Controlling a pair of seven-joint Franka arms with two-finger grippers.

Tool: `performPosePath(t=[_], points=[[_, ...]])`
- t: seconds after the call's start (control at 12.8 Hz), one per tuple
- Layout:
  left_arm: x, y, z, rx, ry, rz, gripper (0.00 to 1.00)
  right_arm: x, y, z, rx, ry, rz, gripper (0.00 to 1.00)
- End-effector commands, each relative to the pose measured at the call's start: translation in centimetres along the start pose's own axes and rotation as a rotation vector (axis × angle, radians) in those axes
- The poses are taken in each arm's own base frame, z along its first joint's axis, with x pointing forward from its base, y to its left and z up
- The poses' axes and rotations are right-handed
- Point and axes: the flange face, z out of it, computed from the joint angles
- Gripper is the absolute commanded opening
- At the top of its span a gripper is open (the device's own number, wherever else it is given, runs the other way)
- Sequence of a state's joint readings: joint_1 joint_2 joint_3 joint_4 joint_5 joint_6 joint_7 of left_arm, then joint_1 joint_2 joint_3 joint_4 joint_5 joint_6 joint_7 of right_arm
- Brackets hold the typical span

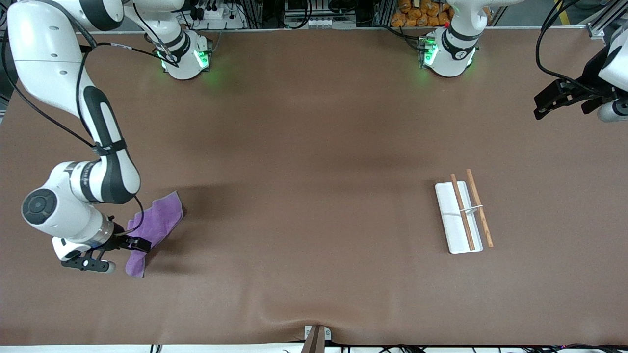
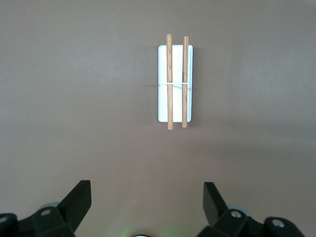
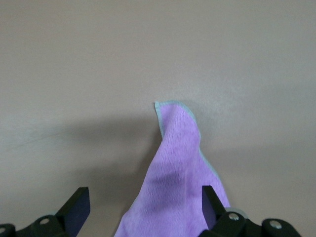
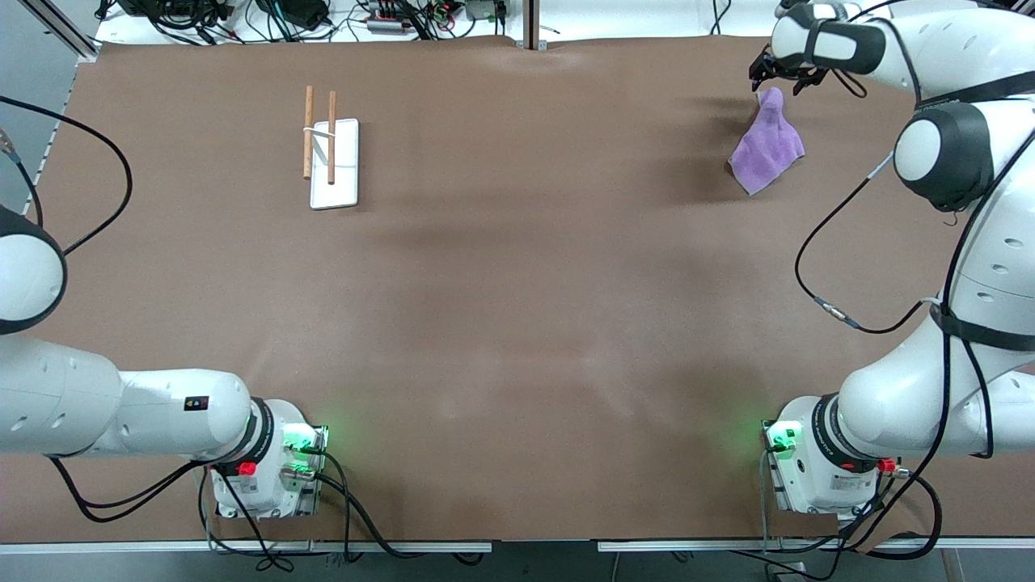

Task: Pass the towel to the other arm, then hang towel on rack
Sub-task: 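Close the right gripper on the towel corner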

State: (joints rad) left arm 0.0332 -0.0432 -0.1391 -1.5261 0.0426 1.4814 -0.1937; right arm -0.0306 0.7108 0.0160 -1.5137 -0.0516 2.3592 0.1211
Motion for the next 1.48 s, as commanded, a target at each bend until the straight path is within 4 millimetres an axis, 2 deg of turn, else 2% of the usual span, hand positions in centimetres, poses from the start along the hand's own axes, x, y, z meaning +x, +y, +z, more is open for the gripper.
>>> performPosePath(t=[0.0, 0.16, 0.31, 0.47, 0.55, 0.7, 0.86, 0.94, 1.02, 1.09, 1.41], points=[[0.2, 0.0, 0.1, -0.020, 0.004, 0.017, 1.00, 0.2, -1.0, 1.1, -0.021, 0.016, -0.037, 1.00], [0.3, 0.0, 0.0, -0.019, 0.010, 0.017, 1.00, 0.2, -1.0, 1.3, -0.020, 0.014, -0.033, 1.00], [0.4, -0.1, 0.1, -0.021, 0.010, 0.016, 1.00, 0.7, 0.7, 2.2, -0.018, 0.053, -0.014, 1.00], [0.3, -0.3, 0.0, -0.021, 0.011, 0.011, 1.00, 0.6, 1.3, 2.7, -0.014, 0.054, 0.030, 1.00], [0.3, -0.5, -0.2, -0.021, 0.016, 0.008, 1.00, 0.2, 1.6, 4.3, -0.021, 0.039, 0.043, 1.00], [0.2, -0.6, -0.4, -0.022, 0.022, 0.006, 1.00, 0.3, 3.4, 7.1, -0.020, 0.067, 0.067, 1.00], [0.4, -0.5, -0.5, -0.024, 0.034, 0.006, 1.00, 0.2, 3.1, 7.5, -0.013, 0.072, 0.071, 1.00], [0.5, -0.5, -0.4, -0.025, 0.034, 0.006, 1.00, 0.2, 3.2, 7.5, -0.014, 0.072, 0.071, 0.87], [0.5, -0.5, -0.3, -0.023, 0.034, 0.006, 1.00, 0.2, 3.3, 7.6, -0.015, 0.067, 0.072, 0.29], [0.4, -0.5, -0.4, -0.024, 0.034, 0.006, 1.00, 0.1, 3.1, 7.6, -0.013, 0.062, 0.072, 0.00], [0.3, -0.6, -0.2, -0.023, 0.025, 0.006, 1.00, 0.2, 3.5, 7.3, -0.010, 0.063, 0.081, 0.00]])
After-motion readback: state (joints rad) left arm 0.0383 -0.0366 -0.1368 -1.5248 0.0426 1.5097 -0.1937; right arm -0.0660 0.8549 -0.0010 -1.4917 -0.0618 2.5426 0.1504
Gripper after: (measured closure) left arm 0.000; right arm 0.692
